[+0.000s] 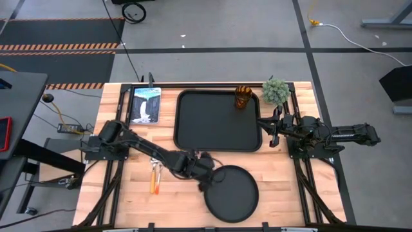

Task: Pick and place plate/cup/fork/spoon on tray
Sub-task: Put the black plate to the bottom of the brown cup on the black tray

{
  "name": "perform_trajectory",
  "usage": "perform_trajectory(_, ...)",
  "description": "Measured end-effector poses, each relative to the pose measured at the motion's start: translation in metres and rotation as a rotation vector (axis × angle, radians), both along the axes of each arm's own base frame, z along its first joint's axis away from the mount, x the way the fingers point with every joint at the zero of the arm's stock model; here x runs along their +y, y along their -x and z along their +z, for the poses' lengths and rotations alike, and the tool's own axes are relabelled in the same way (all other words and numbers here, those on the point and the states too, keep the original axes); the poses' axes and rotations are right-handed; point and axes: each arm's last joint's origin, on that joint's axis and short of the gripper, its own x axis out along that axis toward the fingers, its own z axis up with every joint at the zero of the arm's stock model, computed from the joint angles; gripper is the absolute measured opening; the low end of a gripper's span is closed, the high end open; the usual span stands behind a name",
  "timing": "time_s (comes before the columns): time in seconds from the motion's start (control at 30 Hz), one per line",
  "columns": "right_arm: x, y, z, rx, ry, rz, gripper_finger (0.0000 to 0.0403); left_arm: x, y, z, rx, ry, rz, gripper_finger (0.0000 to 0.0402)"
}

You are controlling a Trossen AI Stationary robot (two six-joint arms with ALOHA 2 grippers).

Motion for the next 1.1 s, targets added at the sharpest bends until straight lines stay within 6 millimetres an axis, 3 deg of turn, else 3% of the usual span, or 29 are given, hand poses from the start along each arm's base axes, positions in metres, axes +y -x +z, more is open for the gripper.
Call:
perform_trajectory(0.13, 0.000, 0.000, 0.000, 0.000, 0.000, 0.000, 0.0068, 0.006, -0.014, -0.001, -0.083, 0.175, 0.098, 0.0052)
perform_trajectory(0.4, 0.000, 0.000, 0.000, 0.001, 0.000, 0.000, 0.0068, 0.019, -0.020, -0.016, -0.018, 0.303, 0.216, 0.0179)
perform_trajectory(0.53, 0.000, 0.000, 0.000, 0.000, 0.000, 0.000, 0.0068, 0.021, -0.024, -0.025, 0.022, 0.354, 0.211, 0.0217)
perform_trajectory(0.8, 0.000, 0.000, 0.000, -0.001, 0.000, 0.000, 0.0068, 0.017, -0.028, -0.046, 0.070, 0.387, 0.200, 0.0205)
perform_trajectory(1.1, 0.000, 0.000, 0.001, -0.012, 0.001, 0.001, 0.0068, 0.017, -0.030, -0.048, 0.062, 0.397, 0.217, 0.0128)
